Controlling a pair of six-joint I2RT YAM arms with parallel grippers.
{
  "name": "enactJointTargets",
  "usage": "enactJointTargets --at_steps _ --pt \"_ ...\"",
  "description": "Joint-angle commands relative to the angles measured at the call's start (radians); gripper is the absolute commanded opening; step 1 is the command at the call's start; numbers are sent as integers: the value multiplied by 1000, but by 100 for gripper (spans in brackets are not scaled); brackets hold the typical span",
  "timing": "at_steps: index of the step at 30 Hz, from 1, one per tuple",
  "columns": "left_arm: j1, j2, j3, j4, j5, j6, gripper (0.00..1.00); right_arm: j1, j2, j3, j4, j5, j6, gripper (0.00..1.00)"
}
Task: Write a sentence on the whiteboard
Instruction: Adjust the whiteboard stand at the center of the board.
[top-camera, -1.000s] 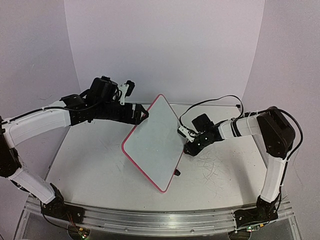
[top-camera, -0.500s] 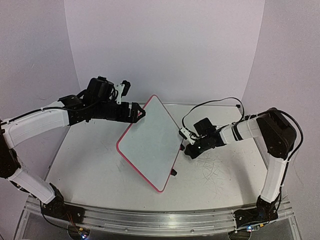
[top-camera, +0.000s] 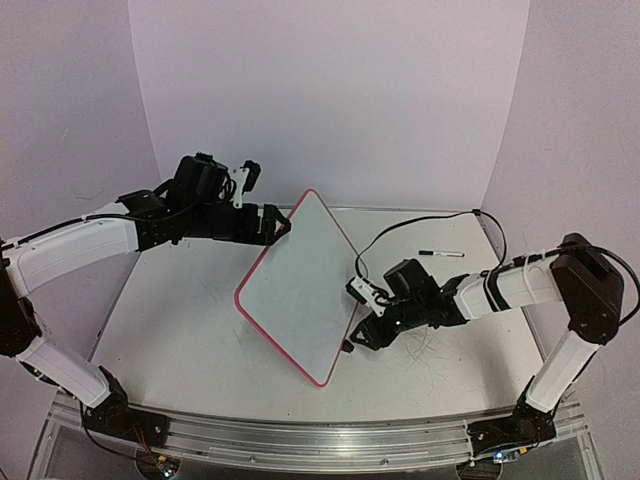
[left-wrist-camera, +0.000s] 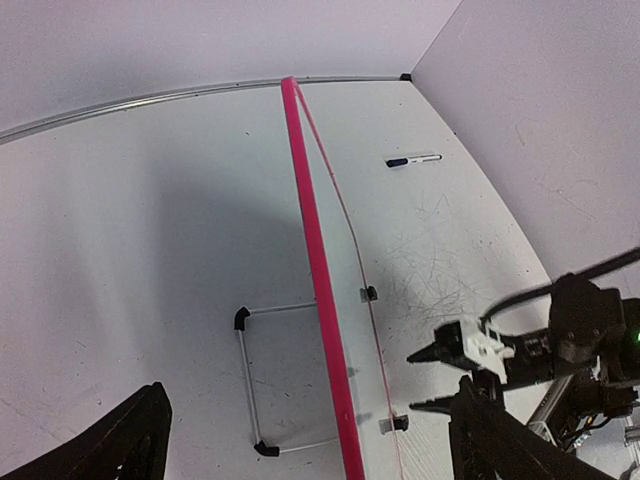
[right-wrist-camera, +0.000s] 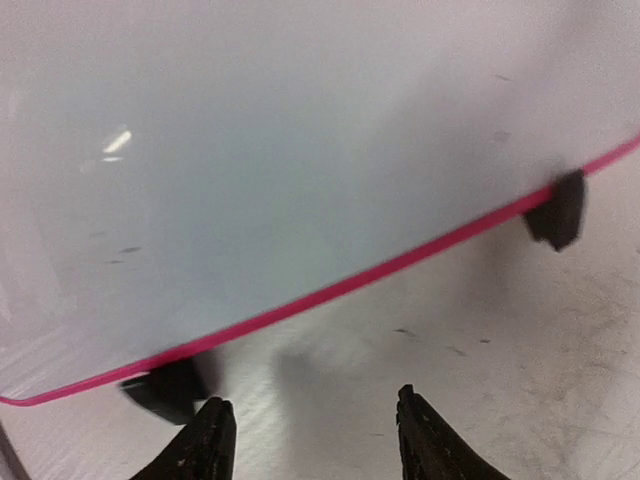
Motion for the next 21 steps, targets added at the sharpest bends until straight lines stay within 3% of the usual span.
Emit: enactJointTargets --at_steps 1,9,21 --pt "1 -37 22 30 -35 -8 98 76 11 -14 91 -62 -3 61" --pt "1 -86 -4 25 -34 -12 99 149 121 38 111 52 -20 58" --pt "2 -105 -23 24 -65 -14 99 212 147 32 180 194 69 15"
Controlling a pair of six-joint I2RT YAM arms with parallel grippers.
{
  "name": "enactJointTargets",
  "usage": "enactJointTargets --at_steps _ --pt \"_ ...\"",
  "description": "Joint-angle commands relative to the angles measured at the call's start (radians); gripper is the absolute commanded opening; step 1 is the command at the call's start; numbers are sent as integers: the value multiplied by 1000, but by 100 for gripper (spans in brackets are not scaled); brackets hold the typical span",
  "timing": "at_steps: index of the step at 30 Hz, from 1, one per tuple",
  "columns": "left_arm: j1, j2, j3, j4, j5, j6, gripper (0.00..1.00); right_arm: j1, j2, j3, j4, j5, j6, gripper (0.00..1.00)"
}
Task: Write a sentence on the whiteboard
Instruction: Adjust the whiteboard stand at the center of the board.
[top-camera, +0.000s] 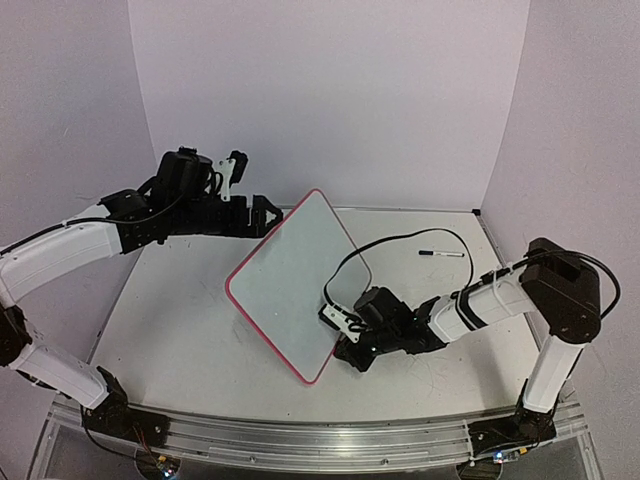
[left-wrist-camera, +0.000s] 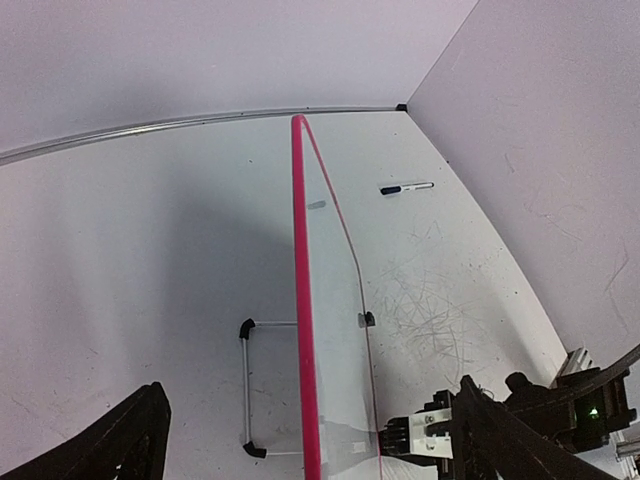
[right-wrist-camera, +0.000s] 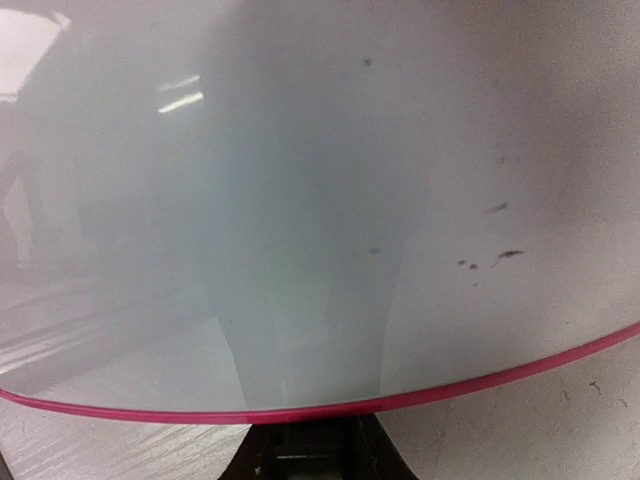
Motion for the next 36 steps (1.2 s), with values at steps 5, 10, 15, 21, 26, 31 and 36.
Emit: enactJointTargets --at_steps 5,10,15,21,26,31,36 --pt "2 -13 13 21 -42 -4 99 27 18 -7 126 130 165 1" --pt "2 -9 22 21 -76 -5 99 27 22 -28 189 209 271 0" --pt "2 -46 7 22 -150 -29 99 27 34 -29 153 354 357 0" --pt "1 -148 -74 42 -325 -92 100 28 -40 -97 151 441 405 0" --pt "0 -183 -142 75 -316 -142 99 44 37 -12 123 416 397 0" --pt "0 -214 -188 80 -228 -174 99 49 86 80 65 411 429 0" --pt "0 -237 -229 92 -141 -215 98 65 148 158 12 349 455 0"
